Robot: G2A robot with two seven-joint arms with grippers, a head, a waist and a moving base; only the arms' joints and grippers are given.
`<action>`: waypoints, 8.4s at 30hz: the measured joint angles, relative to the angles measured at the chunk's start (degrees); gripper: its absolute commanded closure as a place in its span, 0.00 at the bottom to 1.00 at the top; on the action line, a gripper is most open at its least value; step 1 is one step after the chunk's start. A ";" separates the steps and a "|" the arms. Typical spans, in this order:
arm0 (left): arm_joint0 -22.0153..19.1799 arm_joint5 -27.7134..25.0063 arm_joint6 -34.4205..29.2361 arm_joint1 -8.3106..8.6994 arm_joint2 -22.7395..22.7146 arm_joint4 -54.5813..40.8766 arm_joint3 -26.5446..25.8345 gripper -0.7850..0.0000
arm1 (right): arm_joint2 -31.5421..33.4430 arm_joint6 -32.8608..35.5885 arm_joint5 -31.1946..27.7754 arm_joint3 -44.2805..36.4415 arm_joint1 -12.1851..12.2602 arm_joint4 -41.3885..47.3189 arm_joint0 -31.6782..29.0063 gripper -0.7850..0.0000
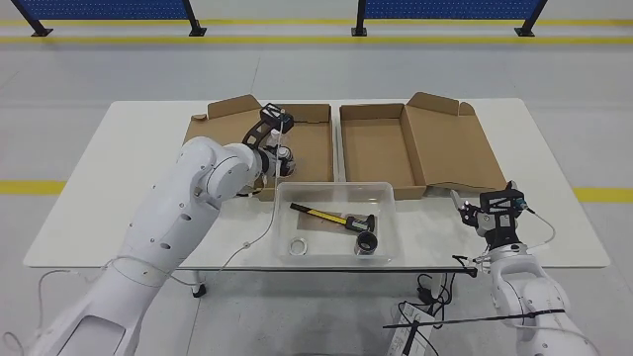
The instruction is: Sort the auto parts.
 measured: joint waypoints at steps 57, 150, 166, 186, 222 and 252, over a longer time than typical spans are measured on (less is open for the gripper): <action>-4.78 1.01 3.34 -4.18 5.05 0.39 20.41 0.69 | 0.00 0.00 0.00 0.00 0.00 0.00 0.00 0.00; -0.65 -11.86 -9.35 -4.34 6.97 -21.55 -9.17 0.00 | 0.00 0.00 0.00 0.00 0.00 0.00 0.00 0.00; -9.23 -6.42 -8.98 -8.98 20.30 -20.68 3.18 0.00 | 0.00 0.00 0.00 0.00 0.00 0.00 0.00 0.00; -10.37 -4.57 -10.55 -9.91 22.00 -20.52 5.43 0.00 | 0.00 0.00 0.00 0.00 0.00 0.00 0.00 0.00; -8.88 13.11 -7.97 -14.30 26.44 -17.42 10.19 0.22 | 0.00 0.00 0.00 0.00 0.00 0.00 0.00 0.00; -9.68 10.45 -8.77 -17.59 28.28 -16.15 16.80 0.47 | 0.00 0.00 0.00 0.00 0.00 0.00 0.00 0.00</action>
